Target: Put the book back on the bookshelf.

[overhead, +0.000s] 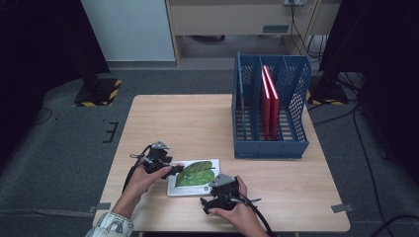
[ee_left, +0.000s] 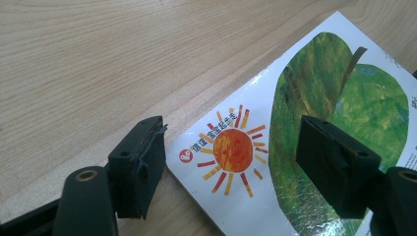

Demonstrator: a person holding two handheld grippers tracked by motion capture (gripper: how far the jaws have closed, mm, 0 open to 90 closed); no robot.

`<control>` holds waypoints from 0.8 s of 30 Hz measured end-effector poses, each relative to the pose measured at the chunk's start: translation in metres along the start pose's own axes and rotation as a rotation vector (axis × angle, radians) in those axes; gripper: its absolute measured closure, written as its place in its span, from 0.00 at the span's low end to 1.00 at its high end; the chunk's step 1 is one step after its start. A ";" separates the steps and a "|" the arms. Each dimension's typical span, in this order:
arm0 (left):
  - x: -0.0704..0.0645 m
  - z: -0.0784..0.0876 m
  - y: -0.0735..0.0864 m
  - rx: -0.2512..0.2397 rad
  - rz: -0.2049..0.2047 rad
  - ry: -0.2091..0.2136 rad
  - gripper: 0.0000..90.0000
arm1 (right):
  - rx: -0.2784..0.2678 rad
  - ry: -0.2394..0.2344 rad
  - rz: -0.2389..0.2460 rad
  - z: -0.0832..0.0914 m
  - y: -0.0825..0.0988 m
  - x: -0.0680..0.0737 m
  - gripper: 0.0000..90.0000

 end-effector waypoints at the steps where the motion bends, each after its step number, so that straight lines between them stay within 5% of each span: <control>1: 0.000 0.000 0.000 -0.004 0.004 0.003 0.29 | 0.000 -0.001 0.000 0.000 0.000 0.000 0.00; 24: -0.008 0.007 -0.007 -0.017 0.012 0.026 0.29 | -0.035 0.055 0.037 0.000 -0.007 -0.001 0.03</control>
Point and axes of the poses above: each handheld gripper's, and its own axes: z roughly backward along the jaws, y roughly out of its underside, x roughly to its left, the point moved 7 cm from there along -z, roughly forward along the jaws, and after that the axes turned 15 degrees about y, right-handed, at the moved point
